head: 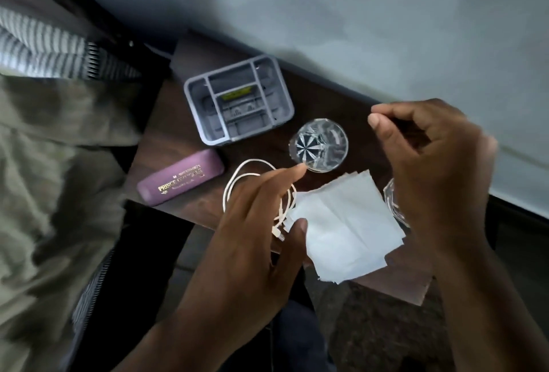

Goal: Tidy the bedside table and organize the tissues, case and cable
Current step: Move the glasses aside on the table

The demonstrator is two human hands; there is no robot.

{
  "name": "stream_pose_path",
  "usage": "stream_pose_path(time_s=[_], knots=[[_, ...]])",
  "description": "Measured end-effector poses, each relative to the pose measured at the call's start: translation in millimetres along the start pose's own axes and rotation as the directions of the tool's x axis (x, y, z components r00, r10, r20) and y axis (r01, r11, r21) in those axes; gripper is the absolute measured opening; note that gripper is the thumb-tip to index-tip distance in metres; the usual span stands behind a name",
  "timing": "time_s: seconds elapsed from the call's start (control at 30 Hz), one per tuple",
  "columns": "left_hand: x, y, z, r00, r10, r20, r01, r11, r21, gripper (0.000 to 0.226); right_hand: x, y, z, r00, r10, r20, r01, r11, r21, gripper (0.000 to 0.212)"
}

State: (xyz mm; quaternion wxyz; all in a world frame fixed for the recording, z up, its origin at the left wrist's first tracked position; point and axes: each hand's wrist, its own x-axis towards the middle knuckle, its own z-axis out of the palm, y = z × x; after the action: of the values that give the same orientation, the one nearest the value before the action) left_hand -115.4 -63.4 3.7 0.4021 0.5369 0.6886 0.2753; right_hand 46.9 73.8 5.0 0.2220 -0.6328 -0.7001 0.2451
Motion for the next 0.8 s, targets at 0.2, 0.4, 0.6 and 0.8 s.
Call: stream_pose_path(time_s=[0.2,0.4,0.6,0.8], knots=[[1,-3,-4,0.999,-0.039,-0.019,0.039,0.999,-0.018,0.050,9,-12,12,0.999,-0.038,0.032,0.037,0.999,0.017,0.010],[7,-7,-10,0.998,-0.059,-0.028,0.058,0.998,-0.033,0.051,13,-16,12,0.998,-0.046,0.039,0.045,0.999,0.019,0.010],[13,-1,-11,0.999,-0.001,-0.034,0.000,1.000,-0.011,0.048,9,-6,5,1.000,0.004,0.016,-0.005,1.000,0.013,0.011],[23,13,9,0.999,0.035,0.022,-0.036,0.997,0.064,0.046,-1,26,-9,0.994,0.104,-0.044,-0.103,0.995,0.011,0.010]])
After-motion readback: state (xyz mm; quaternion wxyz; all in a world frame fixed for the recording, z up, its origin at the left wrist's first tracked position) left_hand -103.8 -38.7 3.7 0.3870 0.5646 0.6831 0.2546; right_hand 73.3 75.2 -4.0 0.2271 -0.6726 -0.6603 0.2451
